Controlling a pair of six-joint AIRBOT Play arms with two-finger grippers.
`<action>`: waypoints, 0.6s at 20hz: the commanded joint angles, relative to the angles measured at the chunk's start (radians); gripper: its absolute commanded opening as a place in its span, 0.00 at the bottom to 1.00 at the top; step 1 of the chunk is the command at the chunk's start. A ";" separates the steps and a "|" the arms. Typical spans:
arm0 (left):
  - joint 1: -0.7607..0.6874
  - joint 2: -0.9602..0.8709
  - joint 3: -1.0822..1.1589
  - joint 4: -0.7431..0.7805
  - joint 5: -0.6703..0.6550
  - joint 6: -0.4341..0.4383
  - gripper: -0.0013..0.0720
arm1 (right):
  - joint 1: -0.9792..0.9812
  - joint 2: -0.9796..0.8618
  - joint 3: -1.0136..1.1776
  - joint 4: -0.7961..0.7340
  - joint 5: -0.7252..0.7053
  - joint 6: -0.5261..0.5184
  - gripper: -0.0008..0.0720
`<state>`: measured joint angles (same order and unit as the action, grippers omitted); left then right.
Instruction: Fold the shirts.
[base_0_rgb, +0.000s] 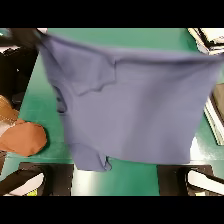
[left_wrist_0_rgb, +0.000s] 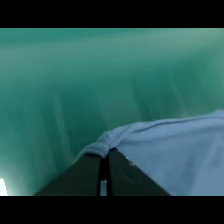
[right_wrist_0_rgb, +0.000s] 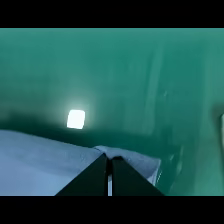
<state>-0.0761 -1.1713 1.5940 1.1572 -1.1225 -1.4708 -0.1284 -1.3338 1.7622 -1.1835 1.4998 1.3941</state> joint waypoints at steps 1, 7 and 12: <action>0.000 -0.232 -0.066 -0.013 0.042 0.040 0.05 | 0.041 -0.212 -0.078 0.001 -0.079 0.001 0.03; 0.004 -0.461 0.071 -0.004 0.249 0.067 0.05 | 0.041 -0.458 0.146 0.004 -0.129 0.001 0.03; 0.051 -0.458 0.108 0.014 0.043 0.128 0.05 | 0.042 -0.420 0.129 -0.030 -0.083 -0.010 0.03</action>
<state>-0.0490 -1.6100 1.6802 1.1561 -0.9592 -1.3720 -0.0879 -1.7599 1.9049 -1.1816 1.3960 1.3930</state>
